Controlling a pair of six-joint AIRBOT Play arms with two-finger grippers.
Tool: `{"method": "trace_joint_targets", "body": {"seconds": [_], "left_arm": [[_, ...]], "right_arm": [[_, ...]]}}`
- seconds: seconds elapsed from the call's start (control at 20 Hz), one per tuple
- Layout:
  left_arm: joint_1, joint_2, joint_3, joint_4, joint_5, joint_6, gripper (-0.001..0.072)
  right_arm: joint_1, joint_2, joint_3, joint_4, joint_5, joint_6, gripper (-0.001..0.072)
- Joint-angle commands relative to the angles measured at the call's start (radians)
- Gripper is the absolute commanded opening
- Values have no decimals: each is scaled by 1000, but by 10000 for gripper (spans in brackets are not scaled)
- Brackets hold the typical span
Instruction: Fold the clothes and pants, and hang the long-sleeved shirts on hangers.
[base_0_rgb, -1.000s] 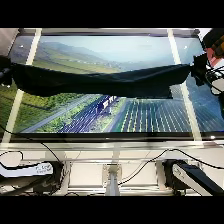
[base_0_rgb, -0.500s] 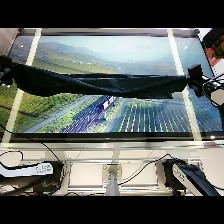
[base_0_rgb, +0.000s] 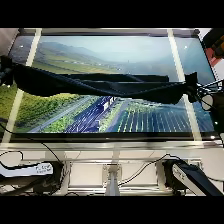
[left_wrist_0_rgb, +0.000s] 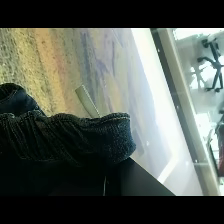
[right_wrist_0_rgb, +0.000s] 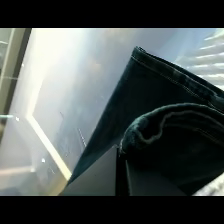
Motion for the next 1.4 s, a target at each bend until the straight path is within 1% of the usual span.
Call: {"method": "trace_joint_targets", "body": {"seconds": [0.0, 0.1, 0.15, 0.3, 0.35, 0.5, 0.7, 0.9, 1.1, 1.35], "left_arm": [[-1, -9, 1, 0, 50, 0, 46], [-4, -29, 1, -1, 69, 0, 46], [-6, -42, 1, -1, 73, -1, 46], [-23, -76, 1, -1, 126, -1, 46], [-27, -84, 1, -1, 158, -1, 46], [-37, -101, 1, -1, 228, -1, 47], [-57, -130, 1, -1, 249, -24, 47], [-88, -161, 1, -1, 313, -31, 47], [-107, -177, 1, -1, 349, -31, 47], [-110, -179, 1, -1, 436, -31, 47]], "right_arm": [[1, -172, -14, 39, -294, 145, 27], [2, -295, -11, 97, -386, 233, 27], [3, -346, -6, 135, -423, 258, 27], [22, -449, 44, 180, -581, 265, 27], [23, -471, 76, 180, -606, 264, 27], [23, -539, 183, 180, -606, 264, 27], [27, -602, 278, 180, -610, 264, 27], [24, -629, 285, 180, -616, 264, 28], [24, -646, 285, 180, -620, 264, 28], [24, -647, 285, 180, -729, 262, 28]]}}
